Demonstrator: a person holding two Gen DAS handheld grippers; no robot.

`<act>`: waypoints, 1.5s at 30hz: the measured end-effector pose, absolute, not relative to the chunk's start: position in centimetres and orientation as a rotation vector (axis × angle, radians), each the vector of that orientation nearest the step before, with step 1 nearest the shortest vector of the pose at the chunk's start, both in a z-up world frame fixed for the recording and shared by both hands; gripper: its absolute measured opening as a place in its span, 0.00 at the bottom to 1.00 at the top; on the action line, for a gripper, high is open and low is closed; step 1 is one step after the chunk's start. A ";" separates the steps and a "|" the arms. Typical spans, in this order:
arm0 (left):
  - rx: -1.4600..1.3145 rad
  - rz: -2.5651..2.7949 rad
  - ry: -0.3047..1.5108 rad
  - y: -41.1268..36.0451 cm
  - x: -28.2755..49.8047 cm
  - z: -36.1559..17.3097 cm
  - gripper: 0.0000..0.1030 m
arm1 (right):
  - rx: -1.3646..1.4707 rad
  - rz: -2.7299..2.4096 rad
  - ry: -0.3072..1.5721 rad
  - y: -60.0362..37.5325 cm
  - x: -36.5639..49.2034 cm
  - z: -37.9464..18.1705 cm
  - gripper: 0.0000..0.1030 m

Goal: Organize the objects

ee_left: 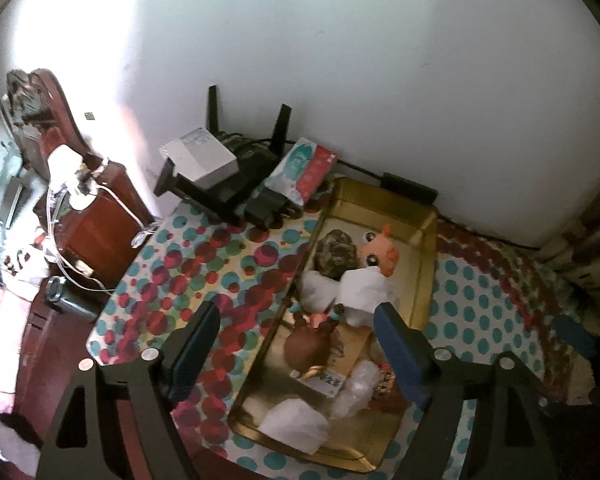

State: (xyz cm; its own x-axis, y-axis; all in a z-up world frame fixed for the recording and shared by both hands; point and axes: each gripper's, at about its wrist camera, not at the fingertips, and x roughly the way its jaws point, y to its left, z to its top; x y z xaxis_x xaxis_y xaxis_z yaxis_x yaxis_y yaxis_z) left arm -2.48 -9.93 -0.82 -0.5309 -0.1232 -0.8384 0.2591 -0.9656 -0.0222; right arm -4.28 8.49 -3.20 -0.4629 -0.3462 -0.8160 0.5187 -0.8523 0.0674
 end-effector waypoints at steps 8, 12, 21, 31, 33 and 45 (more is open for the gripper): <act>1.400 -2.554 0.250 -9.2 -2.3 -0.3 0.79 | 1.273 -2.281 0.292 9.2 -4.1 -3.4 1.00; 1.407 -2.541 0.281 -8.6 -2.0 -0.3 0.79 | 1.270 -2.269 0.326 9.5 -3.9 -3.3 1.00; 1.393 -2.515 0.300 -7.6 -0.9 -0.1 0.80 | 1.121 -2.353 0.384 11.0 -3.5 -1.4 1.00; 1.459 -2.472 0.264 -6.4 -0.9 -0.7 0.82 | 1.048 -2.307 0.537 9.8 -2.4 -1.3 1.00; 1.462 -2.466 0.264 -6.5 -1.0 -0.7 0.82 | 1.039 -2.309 0.538 9.8 -2.4 -1.2 1.00; 1.524 -2.407 0.274 -7.1 -1.6 -1.7 0.82 | 1.083 -2.281 0.504 9.6 -2.8 -2.0 1.00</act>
